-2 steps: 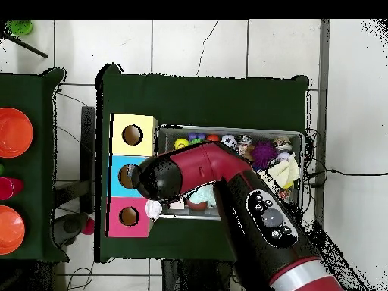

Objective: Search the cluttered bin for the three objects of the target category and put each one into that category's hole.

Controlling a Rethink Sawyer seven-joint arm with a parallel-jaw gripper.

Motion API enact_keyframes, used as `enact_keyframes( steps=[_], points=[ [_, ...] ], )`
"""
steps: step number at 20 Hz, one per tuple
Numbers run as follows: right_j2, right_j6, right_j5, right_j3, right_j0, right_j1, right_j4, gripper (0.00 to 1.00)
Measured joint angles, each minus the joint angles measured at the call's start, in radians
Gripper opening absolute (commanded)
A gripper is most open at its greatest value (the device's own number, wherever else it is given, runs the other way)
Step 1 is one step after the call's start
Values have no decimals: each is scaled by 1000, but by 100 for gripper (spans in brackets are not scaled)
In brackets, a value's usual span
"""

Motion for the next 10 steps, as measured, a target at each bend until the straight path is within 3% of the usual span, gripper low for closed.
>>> enact_keyframes(
  steps=[10],
  points=[
    [-24,0,0,-39,14,-7,-24,0]
  ],
)
